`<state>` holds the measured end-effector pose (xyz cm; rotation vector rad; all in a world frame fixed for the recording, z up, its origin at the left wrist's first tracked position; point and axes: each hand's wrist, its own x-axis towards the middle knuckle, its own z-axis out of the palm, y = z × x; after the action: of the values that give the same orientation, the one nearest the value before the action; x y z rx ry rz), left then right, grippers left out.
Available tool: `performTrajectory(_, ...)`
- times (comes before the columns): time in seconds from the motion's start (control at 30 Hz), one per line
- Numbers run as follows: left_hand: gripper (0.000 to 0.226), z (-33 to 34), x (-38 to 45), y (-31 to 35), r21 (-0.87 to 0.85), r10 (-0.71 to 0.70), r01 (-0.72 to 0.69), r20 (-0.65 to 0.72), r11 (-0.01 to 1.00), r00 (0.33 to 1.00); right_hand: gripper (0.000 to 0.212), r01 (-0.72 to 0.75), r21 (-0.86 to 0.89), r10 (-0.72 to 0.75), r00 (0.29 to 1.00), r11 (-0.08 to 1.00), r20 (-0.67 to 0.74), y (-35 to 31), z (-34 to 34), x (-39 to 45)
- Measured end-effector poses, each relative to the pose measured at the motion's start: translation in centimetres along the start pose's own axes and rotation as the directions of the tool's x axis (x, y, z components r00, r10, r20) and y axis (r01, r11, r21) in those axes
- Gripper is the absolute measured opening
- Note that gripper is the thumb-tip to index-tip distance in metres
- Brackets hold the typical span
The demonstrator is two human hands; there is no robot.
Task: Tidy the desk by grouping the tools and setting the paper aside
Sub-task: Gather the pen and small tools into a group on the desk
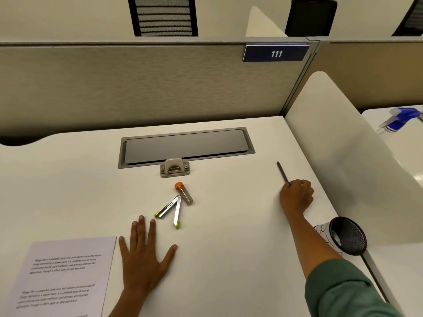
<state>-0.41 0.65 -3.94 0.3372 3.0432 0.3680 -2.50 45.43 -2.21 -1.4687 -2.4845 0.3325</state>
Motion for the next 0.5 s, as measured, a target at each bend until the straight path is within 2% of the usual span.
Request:
performTrajectory(0.1, 0.095, -0.1, 0.0, 0.0, -0.001, -0.002, 0.002, 0.009, 1.000, 1.000, 0.029, -0.039, -0.006, 0.039, 0.999, 0.999, 0.019, 0.2, -0.2, 0.4)
performTrajectory(0.2, 0.094, -0.3, 0.0, 0.1, -0.009, 0.000, 0.001, 0.013, 1.000, 1.000, 0.037, -0.016, 0.090, 0.016, 1.000, 0.996, -0.002, -0.9, -0.3, -0.5)
performTrajectory(0.27, 0.094, -0.4, 0.0, 0.1, -0.014, 0.001, -0.001, 0.014, 1.000, 1.000, 0.042, 0.114, 0.188, -0.108, 0.993, 0.975, -0.045, -2.8, -0.5, -1.9)
performTrajectory(0.33, 0.094, -0.5, 0.0, 0.1, -0.012, 0.004, -0.004, 0.022, 1.000, 1.000, 0.043, 0.297, 0.271, -0.292, 0.954, 0.916, -0.058, -5.4, -0.4, -4.0)
performTrajectory(0.4, 0.095, -0.4, 0.0, 0.0, -0.017, 0.003, -0.002, 0.026, 1.000, 1.000, 0.044, 0.406, 0.357, -0.432, 0.902, 0.841, -0.008, -8.2, -0.1, -6.6)
performTrajectory(0.5, 0.100, -0.6, 0.4, 0.4, -0.060, -0.029, 0.029, 0.008, 0.998, 1.000, 0.047, 0.488, 0.459, -0.585, 0.806, 0.742, 0.089, -11.7, 0.9, -10.8)
